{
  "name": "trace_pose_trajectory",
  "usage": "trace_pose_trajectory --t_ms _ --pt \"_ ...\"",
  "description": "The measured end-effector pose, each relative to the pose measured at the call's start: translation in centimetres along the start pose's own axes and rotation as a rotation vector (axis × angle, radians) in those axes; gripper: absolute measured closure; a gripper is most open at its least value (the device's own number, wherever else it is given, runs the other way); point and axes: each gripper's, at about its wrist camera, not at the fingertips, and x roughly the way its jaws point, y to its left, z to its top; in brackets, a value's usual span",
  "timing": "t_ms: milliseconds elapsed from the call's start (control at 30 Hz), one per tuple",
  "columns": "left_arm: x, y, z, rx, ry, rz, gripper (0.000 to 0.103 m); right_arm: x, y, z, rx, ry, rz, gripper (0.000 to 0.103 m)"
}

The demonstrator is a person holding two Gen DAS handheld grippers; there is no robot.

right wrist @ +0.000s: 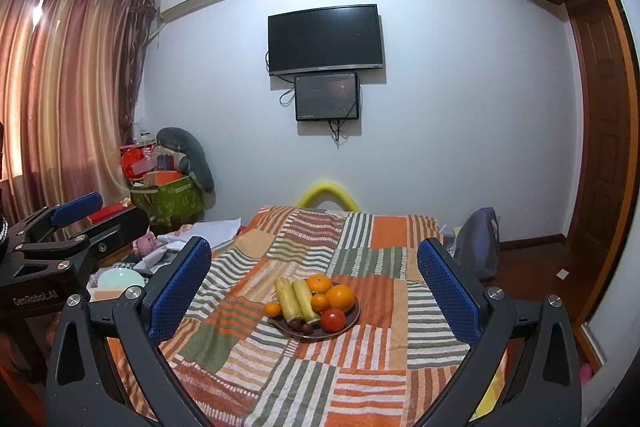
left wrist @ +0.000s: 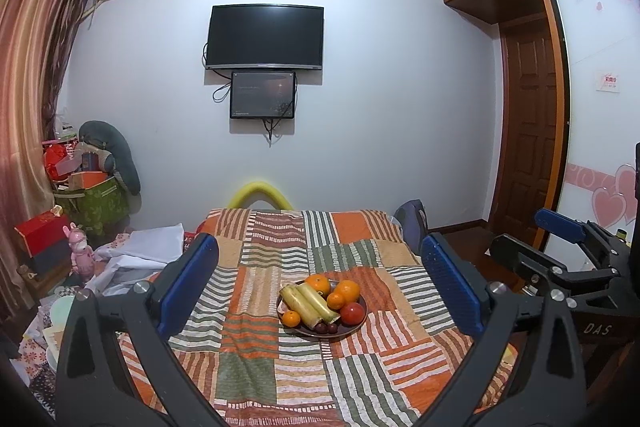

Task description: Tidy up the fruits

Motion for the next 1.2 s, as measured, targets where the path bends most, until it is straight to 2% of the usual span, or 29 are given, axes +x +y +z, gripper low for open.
trace_pose_trajectory --t_ms 1200 --pt "-0.15 -0.35 -0.15 0.011 0.001 -0.010 0.000 -0.57 -0.35 0.36 0.016 -0.012 0.002 0.000"
